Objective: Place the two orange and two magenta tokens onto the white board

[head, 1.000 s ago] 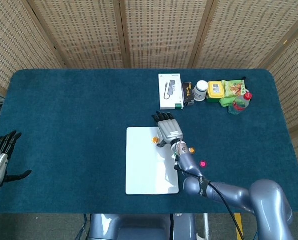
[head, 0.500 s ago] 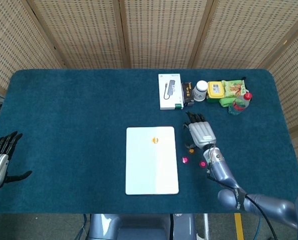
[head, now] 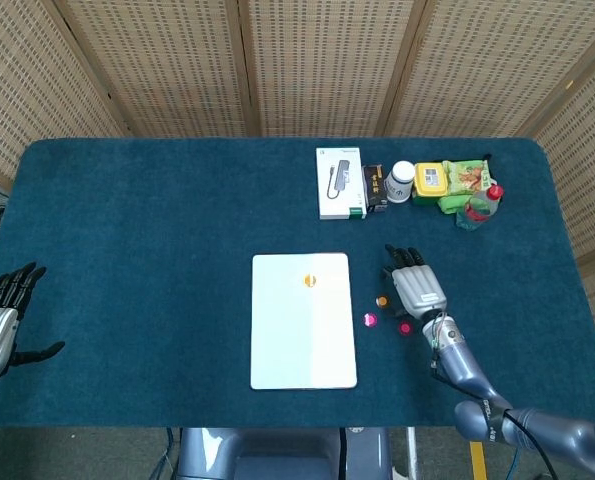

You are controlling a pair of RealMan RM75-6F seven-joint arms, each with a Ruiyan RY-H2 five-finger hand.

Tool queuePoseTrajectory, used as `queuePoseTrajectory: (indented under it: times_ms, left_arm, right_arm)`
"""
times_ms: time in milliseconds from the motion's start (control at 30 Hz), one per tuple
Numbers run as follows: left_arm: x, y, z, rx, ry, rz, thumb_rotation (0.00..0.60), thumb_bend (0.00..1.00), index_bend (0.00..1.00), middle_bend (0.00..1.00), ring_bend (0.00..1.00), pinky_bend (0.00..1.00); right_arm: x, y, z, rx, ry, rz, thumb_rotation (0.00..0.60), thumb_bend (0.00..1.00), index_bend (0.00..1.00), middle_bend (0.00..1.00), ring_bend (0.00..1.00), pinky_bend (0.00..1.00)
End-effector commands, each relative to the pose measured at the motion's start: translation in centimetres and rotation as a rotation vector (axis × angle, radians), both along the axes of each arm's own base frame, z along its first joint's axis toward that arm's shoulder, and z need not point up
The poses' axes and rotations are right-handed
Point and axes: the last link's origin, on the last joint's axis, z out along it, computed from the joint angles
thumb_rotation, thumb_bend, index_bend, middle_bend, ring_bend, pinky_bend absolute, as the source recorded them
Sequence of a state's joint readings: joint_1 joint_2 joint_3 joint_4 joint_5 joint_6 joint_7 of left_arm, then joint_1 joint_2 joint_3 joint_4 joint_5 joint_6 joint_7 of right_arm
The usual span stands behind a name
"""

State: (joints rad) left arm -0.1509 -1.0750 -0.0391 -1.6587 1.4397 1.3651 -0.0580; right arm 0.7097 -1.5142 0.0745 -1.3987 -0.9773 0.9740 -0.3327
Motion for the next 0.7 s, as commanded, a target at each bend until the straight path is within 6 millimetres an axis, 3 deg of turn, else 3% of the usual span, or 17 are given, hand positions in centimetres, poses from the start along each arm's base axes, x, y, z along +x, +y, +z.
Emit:
queuePoseTrajectory:
  times_ms: [33,700]
  left_arm:
    - [0.0,0.0,0.0,0.001,-0.001,0.0,0.6,0.0,0.0,0.0,0.0,0.0]
    - [0.0,0.0,0.0,0.002,-0.002,0.006,0.6,0.0,0.0,0.0,0.0,0.0]
  right_arm:
    - [-0.3,0.3,-0.5,0.003,-0.007,0.0,0.6,0.26,0.36,0.0,0.0,0.0]
    - [-0.6,-0.4,-2.2,0.014,-0.005,-0.029,0.6,0.26,0.41,0.0,0.0,0.0]
